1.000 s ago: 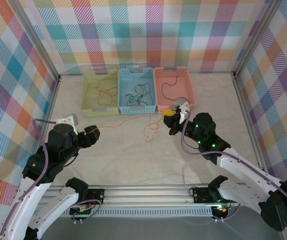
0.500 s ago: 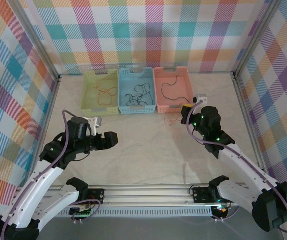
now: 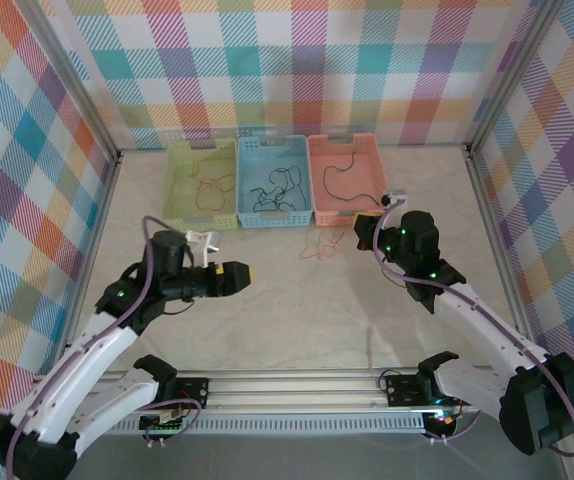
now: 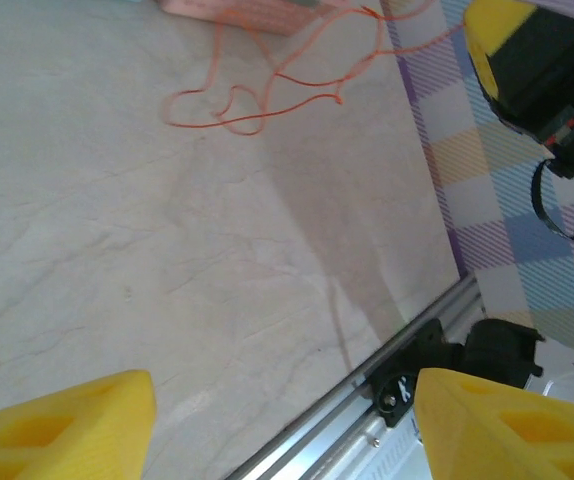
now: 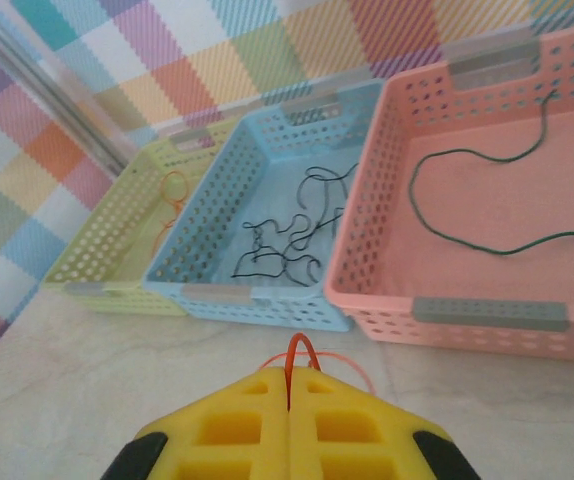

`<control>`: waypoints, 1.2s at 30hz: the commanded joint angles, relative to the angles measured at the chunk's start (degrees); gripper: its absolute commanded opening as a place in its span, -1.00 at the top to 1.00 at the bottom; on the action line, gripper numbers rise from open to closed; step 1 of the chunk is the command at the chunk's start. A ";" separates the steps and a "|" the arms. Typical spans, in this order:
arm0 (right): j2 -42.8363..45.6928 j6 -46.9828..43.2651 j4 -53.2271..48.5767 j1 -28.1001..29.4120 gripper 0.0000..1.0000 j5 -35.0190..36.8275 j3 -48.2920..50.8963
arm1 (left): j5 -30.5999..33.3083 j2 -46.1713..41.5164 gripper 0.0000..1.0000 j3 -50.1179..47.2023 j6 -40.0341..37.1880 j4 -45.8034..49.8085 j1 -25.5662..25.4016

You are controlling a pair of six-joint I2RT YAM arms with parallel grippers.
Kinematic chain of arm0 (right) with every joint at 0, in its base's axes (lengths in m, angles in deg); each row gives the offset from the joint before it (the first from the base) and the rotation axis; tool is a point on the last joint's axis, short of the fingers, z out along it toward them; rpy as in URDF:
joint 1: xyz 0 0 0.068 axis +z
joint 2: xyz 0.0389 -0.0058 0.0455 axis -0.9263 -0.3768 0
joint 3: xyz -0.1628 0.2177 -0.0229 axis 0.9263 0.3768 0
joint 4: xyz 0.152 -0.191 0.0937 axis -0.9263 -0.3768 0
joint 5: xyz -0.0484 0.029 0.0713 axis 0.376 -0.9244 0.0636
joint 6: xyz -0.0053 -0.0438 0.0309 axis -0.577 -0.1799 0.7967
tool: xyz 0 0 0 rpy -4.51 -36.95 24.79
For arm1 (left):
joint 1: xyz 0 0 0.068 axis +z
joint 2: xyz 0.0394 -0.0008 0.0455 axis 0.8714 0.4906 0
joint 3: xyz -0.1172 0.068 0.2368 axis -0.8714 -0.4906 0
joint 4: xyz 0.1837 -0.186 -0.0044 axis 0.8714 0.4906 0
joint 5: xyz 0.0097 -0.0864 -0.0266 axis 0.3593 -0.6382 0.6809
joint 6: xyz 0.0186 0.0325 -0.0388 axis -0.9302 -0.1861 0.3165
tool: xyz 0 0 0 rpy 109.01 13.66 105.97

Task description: Untangle the cables

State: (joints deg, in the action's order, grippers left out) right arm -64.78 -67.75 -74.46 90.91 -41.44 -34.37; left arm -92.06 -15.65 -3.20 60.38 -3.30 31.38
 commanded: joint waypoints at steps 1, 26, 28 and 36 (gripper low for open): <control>-0.51 2.80 4.56 -0.11 1.00 -7.27 -0.81 | -1.72 6.75 -0.35 1.75 1.27 -11.92 -5.02; -0.94 5.17 5.71 -0.11 1.00 -12.03 -1.44 | 18.09 48.93 -0.09 31.72 -17.74 -6.34 -20.25; -0.94 5.08 5.50 -0.11 1.00 -12.03 -1.50 | 19.29 49.86 -0.09 32.33 -18.35 -5.67 -20.66; -0.94 4.89 5.39 -0.11 1.00 -12.11 -1.64 | 22.75 52.01 -0.09 34.00 -20.39 -4.67 -21.76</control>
State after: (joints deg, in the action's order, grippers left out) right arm -66.33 -63.29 -70.57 90.91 -52.58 -34.43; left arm -71.64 36.04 28.84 42.11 -9.53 10.55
